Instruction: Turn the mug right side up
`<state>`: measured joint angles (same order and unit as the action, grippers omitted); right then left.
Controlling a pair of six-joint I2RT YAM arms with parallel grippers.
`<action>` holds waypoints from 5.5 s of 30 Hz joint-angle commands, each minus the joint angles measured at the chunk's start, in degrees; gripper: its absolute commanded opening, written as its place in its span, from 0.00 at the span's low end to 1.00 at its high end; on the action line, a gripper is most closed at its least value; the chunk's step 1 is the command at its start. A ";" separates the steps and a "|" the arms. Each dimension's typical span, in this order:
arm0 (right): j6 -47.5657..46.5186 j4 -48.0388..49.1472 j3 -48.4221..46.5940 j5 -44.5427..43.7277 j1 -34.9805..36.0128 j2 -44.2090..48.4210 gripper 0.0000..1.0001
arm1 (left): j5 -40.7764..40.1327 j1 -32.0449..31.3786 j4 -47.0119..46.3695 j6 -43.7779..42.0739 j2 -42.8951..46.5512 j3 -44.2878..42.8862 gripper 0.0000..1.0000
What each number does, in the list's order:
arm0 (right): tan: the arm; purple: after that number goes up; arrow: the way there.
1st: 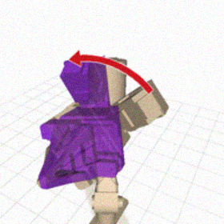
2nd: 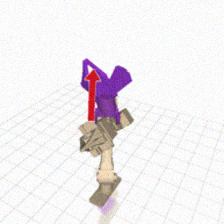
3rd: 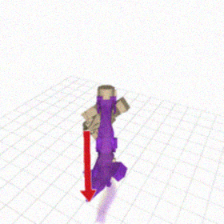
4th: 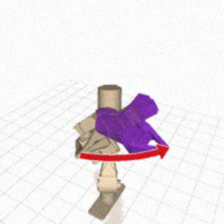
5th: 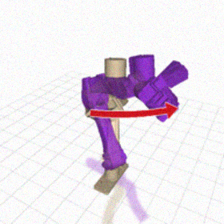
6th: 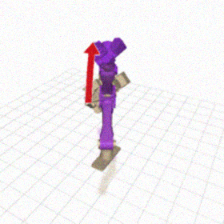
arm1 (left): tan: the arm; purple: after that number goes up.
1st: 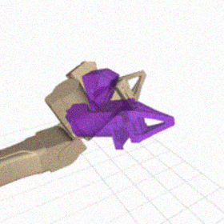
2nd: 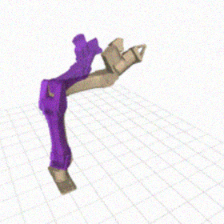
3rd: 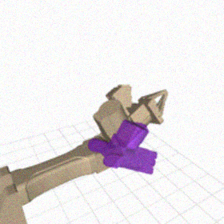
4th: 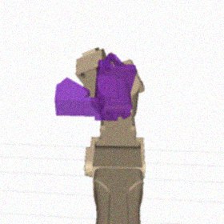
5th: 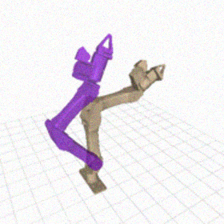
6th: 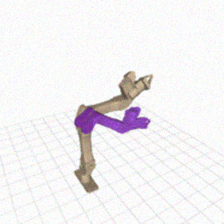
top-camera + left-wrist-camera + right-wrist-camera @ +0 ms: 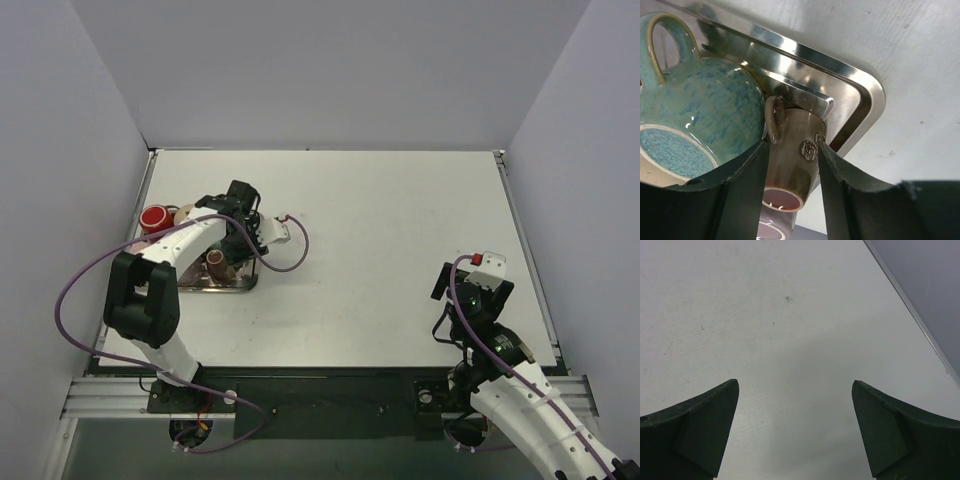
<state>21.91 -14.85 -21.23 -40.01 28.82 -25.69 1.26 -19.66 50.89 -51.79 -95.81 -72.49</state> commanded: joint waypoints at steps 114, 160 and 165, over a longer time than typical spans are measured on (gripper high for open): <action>0.86 -10.93 -48.20 27.18 9.18 -43.55 0.00 | 13.73 -0.03 -4.94 38.02 21.98 -15.58 0.88; -7.15 -19.16 -38.00 36.32 -14.67 -48.75 0.96 | -2.68 2.43 -0.02 8.46 -24.77 -33.15 0.78; -7.06 -20.13 -39.15 35.35 -13.18 -47.35 0.96 | 1.20 2.70 1.67 5.65 -24.43 -30.80 0.70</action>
<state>15.05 -31.92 -60.38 -4.05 14.28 -75.40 -1.54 -17.28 48.42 -43.13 -122.13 -102.61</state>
